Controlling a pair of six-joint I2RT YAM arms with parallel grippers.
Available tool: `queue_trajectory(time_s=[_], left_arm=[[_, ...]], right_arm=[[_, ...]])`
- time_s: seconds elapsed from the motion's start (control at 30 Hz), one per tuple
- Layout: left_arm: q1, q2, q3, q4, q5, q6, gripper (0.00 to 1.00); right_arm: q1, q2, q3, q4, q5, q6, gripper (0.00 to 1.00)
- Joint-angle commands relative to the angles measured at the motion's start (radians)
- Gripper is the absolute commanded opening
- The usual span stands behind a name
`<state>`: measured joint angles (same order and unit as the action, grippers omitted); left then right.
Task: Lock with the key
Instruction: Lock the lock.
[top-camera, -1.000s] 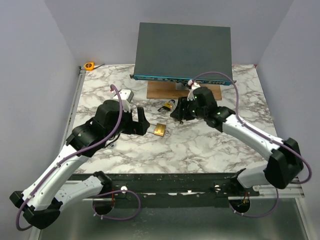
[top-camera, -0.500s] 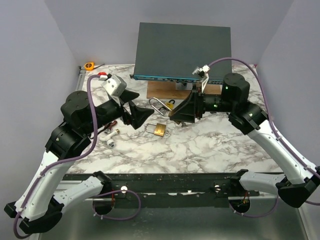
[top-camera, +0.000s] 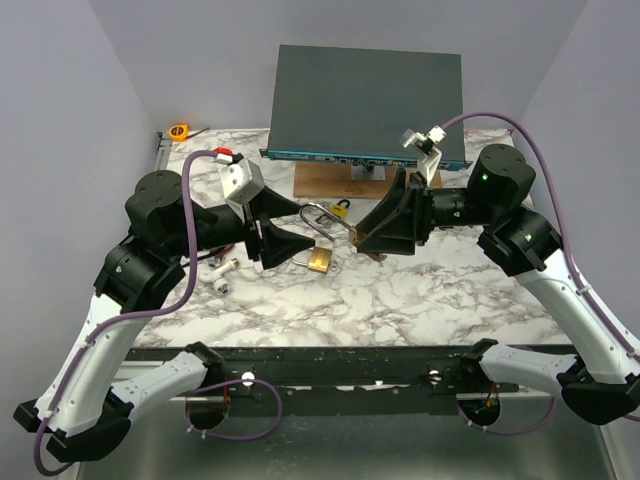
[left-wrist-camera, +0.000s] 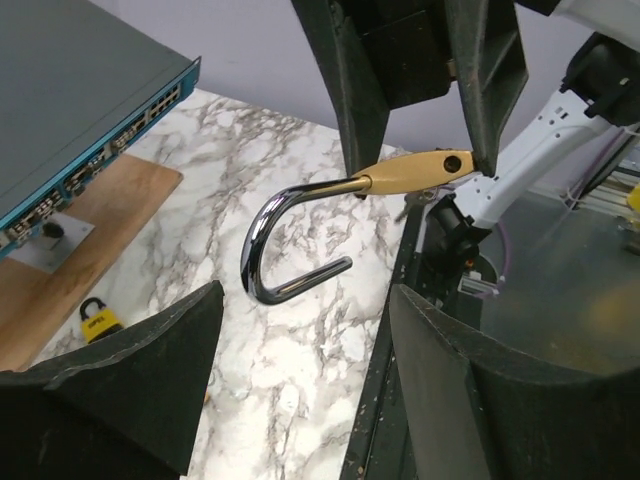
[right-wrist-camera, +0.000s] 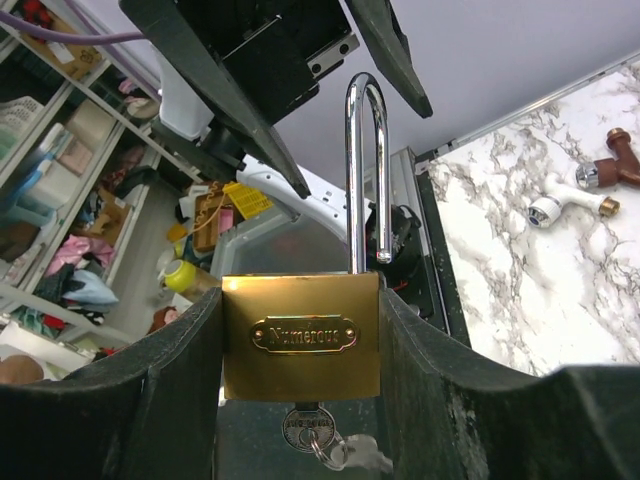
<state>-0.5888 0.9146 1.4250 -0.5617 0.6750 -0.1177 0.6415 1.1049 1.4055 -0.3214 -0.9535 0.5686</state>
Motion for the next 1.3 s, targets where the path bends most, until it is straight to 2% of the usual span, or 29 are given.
queue_trajectory(time_s=[0.0, 0.1, 0.2, 0.37, 0.57, 0.63, 0.83, 0.97, 1.13, 1.27], left_arm=[[0.006, 0.002, -0.022, 0.074, 0.135, -0.066, 0.65], [0.005, -0.005, -0.028, 0.1, 0.16, -0.091, 0.63], [0.006, 0.0, -0.018, 0.104, 0.181, -0.102, 0.55], [0.005, 0.001, -0.004, 0.13, 0.211, -0.116, 0.54], [0.027, 0.003, 0.061, -0.017, 0.148, -0.015, 0.55], [0.037, -0.007, 0.052, 0.001, 0.187, -0.014, 0.55], [0.06, 0.014, 0.055, 0.036, 0.309, -0.029, 0.67], [0.096, 0.019, 0.043, 0.115, 0.4, -0.083, 0.72], [0.101, 0.051, 0.061, 0.16, 0.424, -0.144, 0.71], [0.098, 0.063, 0.046, 0.208, 0.437, -0.209, 0.66]], right_arm=[[0.002, -0.023, 0.032, 0.041, -0.041, 0.011, 0.18], [0.002, -0.028, 0.026, 0.036, -0.042, 0.004, 0.18], [0.002, -0.033, 0.029, 0.033, -0.038, -0.001, 0.18], [0.002, -0.037, 0.033, 0.031, -0.054, 0.001, 0.18], [0.002, -0.052, 0.076, 0.021, -0.063, 0.01, 0.18], [0.002, -0.054, 0.083, 0.024, -0.072, 0.015, 0.18], [0.002, -0.06, 0.083, 0.058, -0.096, 0.05, 0.17], [0.001, -0.066, 0.098, 0.038, -0.104, 0.039, 0.17], [0.003, -0.067, 0.055, 0.089, -0.124, 0.07, 0.16], [0.002, -0.064, 0.026, 0.117, -0.116, 0.072, 0.15]])
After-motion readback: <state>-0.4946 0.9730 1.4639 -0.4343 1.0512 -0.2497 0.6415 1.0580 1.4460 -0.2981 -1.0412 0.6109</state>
